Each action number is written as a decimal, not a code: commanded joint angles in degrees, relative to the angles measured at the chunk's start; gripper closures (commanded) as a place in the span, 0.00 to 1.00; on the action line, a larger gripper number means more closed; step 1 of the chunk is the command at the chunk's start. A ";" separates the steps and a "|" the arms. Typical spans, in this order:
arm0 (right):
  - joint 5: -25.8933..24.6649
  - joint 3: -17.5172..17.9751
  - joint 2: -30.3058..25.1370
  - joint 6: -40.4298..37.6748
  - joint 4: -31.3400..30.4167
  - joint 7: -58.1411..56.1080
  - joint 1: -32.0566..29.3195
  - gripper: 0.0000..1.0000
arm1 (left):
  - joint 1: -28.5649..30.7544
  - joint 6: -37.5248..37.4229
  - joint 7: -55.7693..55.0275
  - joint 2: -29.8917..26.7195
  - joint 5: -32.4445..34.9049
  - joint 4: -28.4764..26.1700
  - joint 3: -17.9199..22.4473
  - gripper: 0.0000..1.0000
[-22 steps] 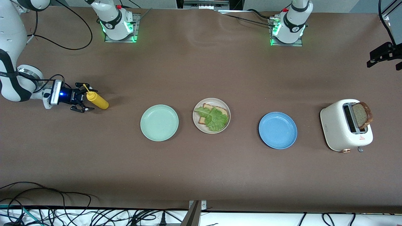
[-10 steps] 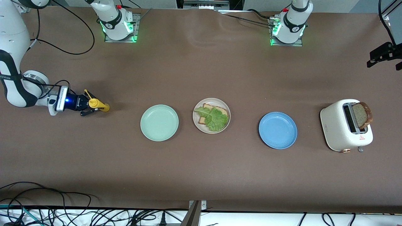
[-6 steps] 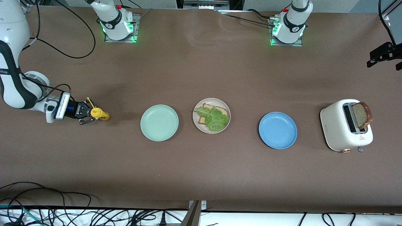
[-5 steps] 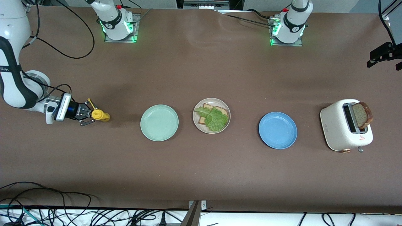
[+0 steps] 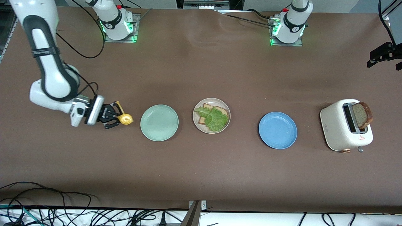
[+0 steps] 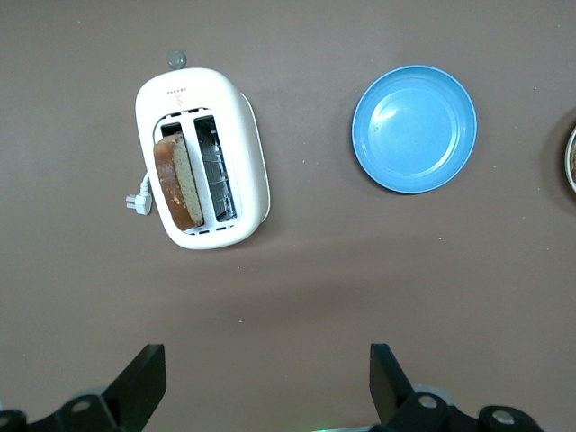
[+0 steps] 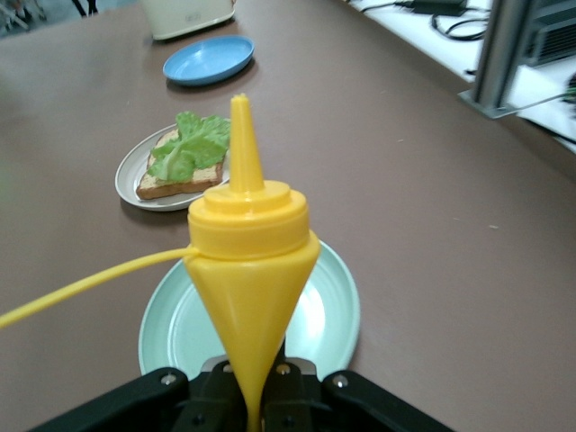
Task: Make sandwich on beige plate with both arms
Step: 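Lift the mustard bottle with the right gripper and carry it over the beige plate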
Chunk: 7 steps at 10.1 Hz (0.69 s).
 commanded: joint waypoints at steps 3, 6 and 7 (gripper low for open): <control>-0.69 -14.82 -1.41 10.85 -1.20 12.28 29.23 1.00 | 0.33 -1.08 0.63 0.46 -0.73 1.42 -0.12 0.00; -5.75 -36.43 5.16 12.99 3.09 22.20 56.05 1.00 | 0.33 -1.08 0.63 0.46 -0.73 1.42 -0.03 0.00; -9.01 -40.41 7.88 12.55 4.85 26.85 61.52 1.00 | 0.33 -1.08 0.63 0.46 -0.73 1.42 -0.12 0.00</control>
